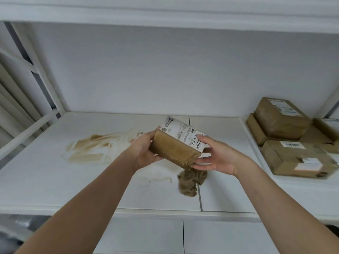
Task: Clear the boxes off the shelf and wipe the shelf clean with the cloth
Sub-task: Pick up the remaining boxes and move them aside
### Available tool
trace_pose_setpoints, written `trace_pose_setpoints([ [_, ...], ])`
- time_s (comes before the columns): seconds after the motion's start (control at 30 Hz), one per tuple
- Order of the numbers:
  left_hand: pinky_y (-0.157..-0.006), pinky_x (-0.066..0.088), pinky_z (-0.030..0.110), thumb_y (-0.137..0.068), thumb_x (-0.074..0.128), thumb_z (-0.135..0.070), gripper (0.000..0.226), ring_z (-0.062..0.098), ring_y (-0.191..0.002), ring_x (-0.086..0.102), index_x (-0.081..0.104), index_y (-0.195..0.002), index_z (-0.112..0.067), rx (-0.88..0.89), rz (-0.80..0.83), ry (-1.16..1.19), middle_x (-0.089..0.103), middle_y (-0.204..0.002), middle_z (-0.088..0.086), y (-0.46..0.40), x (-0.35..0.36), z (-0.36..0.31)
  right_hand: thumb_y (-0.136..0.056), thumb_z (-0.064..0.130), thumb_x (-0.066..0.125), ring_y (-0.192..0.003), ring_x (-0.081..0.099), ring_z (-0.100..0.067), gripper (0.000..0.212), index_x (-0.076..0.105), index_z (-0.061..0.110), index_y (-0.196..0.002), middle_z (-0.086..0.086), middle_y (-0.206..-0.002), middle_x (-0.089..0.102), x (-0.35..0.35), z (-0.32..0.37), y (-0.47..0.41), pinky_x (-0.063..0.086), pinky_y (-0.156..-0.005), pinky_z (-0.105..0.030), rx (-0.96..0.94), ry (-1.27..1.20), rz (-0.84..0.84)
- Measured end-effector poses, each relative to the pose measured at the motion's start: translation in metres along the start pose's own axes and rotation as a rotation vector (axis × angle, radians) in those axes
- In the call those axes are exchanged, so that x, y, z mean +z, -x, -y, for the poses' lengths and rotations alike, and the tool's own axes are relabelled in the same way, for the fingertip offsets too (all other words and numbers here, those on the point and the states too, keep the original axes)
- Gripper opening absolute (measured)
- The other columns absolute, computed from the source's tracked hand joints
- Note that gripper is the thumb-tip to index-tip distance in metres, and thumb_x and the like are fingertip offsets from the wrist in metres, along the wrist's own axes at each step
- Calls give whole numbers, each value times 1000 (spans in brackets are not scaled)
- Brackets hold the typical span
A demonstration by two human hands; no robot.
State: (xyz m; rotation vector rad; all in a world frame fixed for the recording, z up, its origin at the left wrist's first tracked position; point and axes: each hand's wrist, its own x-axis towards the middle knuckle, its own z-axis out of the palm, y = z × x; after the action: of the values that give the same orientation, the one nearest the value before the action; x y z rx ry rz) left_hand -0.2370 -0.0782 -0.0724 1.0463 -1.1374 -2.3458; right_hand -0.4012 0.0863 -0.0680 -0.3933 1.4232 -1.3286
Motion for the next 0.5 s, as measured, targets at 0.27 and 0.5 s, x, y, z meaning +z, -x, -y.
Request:
trace_pose_setpoints([
  [0.27,-90,52,45,-95,48,-31,26,33,-101,64,66,-96,-13,-64,-87,-339,66,-102,15,8,5,28,-75,-13,71,-104,66,-16,89,34,30,-144,3,-136,48,-20,-17,7,55,-78,-30,-260,71,-30],
  [0.5,-79,56,46,-89,50,-58,54,36,-89,65,63,-102,-7,-43,-101,-173,64,-86,16,-3,23,33,-72,-25,65,-108,58,-13,92,39,31,-141,11,-136,45,-33,-10,6,55,-76,-25,-351,171,49],
])
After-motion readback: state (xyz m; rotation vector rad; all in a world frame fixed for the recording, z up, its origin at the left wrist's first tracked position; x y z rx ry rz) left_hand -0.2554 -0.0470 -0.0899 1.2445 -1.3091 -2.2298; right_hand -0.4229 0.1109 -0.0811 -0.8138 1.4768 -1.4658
